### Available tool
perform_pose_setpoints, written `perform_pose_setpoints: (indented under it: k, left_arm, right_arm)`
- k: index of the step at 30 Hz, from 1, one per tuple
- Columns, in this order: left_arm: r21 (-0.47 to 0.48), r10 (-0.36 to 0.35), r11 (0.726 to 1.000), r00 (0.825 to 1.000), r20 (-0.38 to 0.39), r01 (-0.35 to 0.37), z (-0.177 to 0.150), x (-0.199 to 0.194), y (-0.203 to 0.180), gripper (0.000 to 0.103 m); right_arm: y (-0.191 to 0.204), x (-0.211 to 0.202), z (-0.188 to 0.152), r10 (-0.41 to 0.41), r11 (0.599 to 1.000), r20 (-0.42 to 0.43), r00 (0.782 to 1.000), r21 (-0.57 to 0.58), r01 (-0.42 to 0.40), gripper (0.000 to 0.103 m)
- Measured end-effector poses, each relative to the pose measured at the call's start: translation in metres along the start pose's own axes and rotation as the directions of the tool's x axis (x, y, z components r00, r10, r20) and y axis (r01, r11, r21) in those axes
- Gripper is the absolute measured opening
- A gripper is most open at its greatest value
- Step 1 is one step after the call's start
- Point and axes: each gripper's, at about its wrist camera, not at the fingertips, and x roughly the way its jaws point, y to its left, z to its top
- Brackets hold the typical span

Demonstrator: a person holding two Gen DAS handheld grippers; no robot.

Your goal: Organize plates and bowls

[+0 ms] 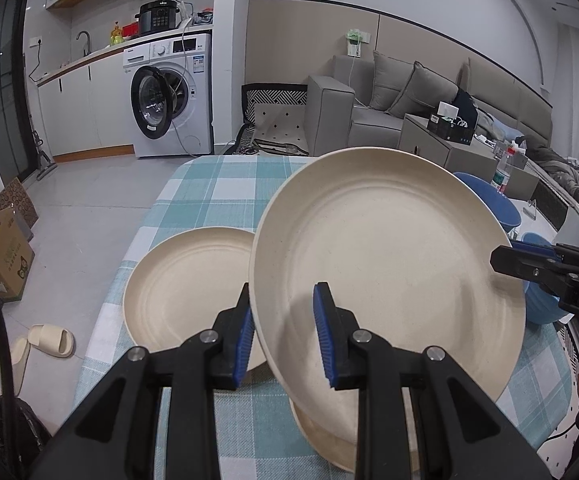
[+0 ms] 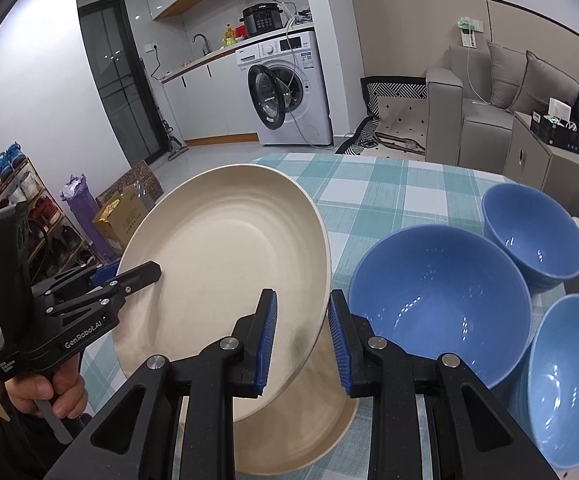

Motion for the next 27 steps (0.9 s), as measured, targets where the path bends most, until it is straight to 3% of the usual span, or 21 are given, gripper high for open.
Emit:
perform_pose_setpoints:
  k: [12,27]
  left_arm:
    - [0.033,0.014,0.999,1.0,-0.022,-0.013,-0.018,0.004,-0.006,0.026]
    - [0.041,0.046,0.998,0.996,-0.078,-0.043,-0.039,0.021,-0.005,0.027]
  right_arm:
    - [-0.005,-0.001,-0.035,0.012,0.998,0.005,1.0,0.053,-0.013,0.027]
    - [-0.003,0.015,-0.057,0.007,0.998,-0.051,0.999,0.06,-0.004,0.028]
